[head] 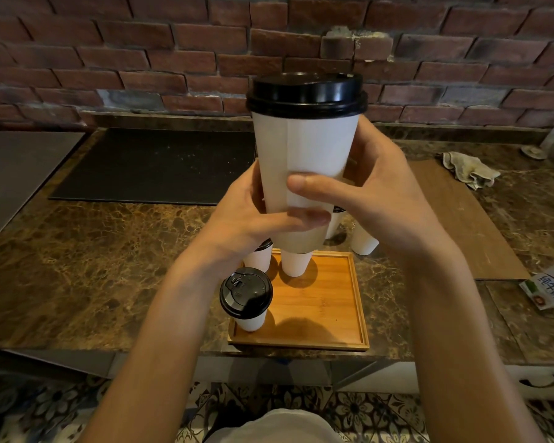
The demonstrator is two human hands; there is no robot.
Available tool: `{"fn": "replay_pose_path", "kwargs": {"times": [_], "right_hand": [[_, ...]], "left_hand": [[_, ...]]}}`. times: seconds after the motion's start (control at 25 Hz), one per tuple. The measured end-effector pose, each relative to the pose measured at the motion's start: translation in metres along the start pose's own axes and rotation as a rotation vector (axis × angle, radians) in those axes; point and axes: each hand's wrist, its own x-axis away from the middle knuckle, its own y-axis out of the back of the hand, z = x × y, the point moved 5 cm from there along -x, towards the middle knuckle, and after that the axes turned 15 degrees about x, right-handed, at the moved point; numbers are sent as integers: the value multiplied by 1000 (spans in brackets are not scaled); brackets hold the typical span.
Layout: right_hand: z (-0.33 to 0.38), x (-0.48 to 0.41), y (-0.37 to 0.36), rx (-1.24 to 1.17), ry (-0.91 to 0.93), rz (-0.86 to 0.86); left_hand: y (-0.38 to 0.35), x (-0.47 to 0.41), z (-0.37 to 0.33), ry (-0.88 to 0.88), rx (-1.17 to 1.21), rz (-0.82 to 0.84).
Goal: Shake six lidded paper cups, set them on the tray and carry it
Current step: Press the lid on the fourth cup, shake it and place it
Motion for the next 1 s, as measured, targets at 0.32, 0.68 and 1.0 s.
{"fn": "replay_pose_path", "kwargs": {"times": [0.32,0.68,1.0], "right_hand": [[-2,-3,-2,122,-92,-130],[-8,1,-13,167,-180,-280],[-2,-3,0,42,-139,-189]], "left_hand": [[-3,-4,-1,-77,-66,-183],[-10,-5,5,-108,-94,-211],[-4,-6,-4,-69,-99,-93]]}}
